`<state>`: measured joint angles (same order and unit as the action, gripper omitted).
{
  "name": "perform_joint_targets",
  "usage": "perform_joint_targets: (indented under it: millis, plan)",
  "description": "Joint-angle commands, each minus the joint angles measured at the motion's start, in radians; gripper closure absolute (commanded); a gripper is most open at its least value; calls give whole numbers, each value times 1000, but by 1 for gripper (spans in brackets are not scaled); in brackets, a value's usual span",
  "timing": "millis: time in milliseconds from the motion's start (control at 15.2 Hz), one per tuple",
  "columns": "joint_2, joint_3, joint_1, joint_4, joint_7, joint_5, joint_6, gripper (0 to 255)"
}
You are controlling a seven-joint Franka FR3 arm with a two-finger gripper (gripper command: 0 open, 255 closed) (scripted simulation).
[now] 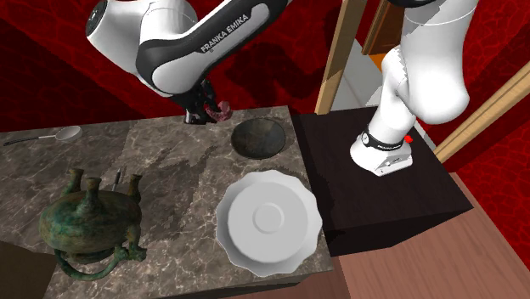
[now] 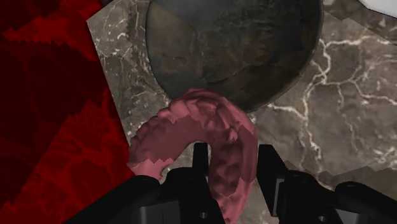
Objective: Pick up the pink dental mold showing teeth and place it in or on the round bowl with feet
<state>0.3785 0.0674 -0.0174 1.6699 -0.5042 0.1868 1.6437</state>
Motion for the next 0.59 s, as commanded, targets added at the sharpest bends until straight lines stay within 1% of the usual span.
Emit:
perform_joint_targets:
  millis: [0, 462, 528]
  plan:
    - [-77, -4, -8, 103, -17, 2, 23, 255]
    - [-345, -30, -43, 434, -86, -4, 75, 255]
    - [-339, -30, -42, 441, -88, -3, 87, 255]
